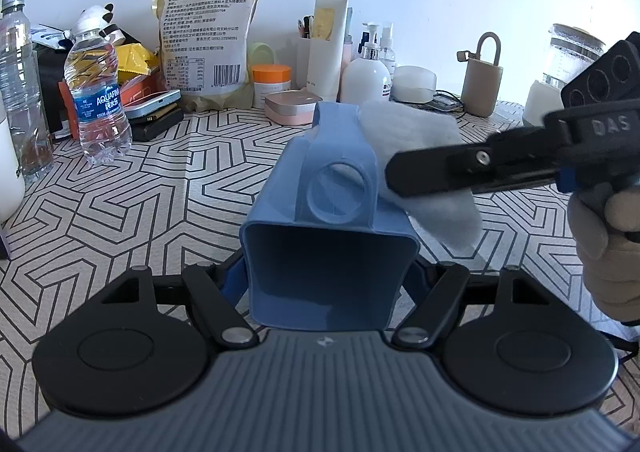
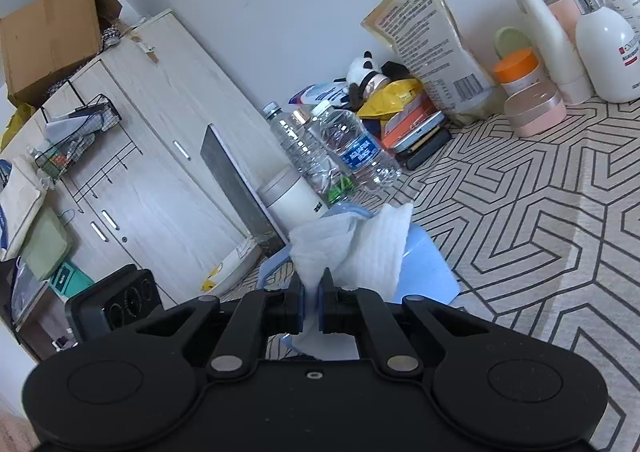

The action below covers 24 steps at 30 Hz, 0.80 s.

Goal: Clean container
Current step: 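Rub the wipe over the container's handle area with the right gripper, then continue wiping the container's outer wall near the handle with the right gripper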

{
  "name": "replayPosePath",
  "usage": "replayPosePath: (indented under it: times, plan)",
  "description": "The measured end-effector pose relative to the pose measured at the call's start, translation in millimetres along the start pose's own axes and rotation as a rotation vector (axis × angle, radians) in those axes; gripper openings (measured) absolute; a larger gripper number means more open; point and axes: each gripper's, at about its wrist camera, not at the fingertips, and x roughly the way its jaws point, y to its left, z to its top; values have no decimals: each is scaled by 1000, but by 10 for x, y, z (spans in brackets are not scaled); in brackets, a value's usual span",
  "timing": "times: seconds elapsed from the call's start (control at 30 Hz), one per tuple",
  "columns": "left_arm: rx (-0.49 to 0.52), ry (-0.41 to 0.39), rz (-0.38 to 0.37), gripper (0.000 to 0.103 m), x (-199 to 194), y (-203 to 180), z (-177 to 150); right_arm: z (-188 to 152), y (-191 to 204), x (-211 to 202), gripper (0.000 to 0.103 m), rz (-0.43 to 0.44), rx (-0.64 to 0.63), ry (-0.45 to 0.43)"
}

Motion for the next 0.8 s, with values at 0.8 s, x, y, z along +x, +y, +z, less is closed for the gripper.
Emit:
replayPosePath:
  times: [0.8]
  plan:
    - [10, 1, 8, 74, 31, -16, 7, -23, 133, 67, 2, 6, -85, 20]
